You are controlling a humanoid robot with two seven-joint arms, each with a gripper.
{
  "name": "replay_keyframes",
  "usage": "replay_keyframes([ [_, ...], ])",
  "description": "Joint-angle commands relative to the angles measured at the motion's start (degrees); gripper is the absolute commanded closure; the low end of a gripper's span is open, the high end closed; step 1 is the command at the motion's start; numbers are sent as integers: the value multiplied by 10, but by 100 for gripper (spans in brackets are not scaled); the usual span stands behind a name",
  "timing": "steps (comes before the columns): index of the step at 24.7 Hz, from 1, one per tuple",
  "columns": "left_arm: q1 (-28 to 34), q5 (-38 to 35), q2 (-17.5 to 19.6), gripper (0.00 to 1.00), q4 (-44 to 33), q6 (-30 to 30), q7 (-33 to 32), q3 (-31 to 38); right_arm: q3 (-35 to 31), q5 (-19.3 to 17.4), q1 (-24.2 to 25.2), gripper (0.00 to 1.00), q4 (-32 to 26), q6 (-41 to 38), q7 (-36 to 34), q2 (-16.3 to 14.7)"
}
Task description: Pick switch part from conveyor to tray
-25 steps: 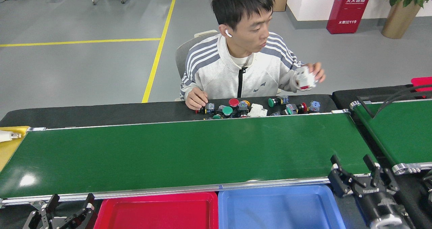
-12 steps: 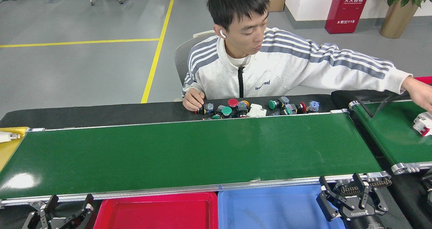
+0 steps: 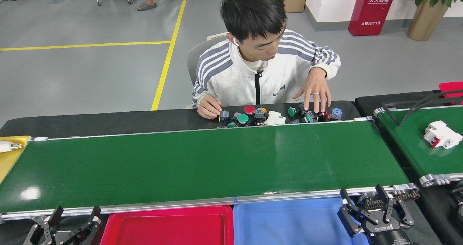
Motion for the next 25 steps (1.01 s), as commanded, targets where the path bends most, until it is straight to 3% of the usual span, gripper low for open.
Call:
replay_keyframes([
  [1, -6, 1, 6, 0, -7, -1, 3, 3, -1, 0, -3, 0, -5, -2, 1, -4],
  [25, -8, 1, 6, 0, -12, -2, 3, 1, -2, -2, -19, 0, 14, -1, 1, -15],
])
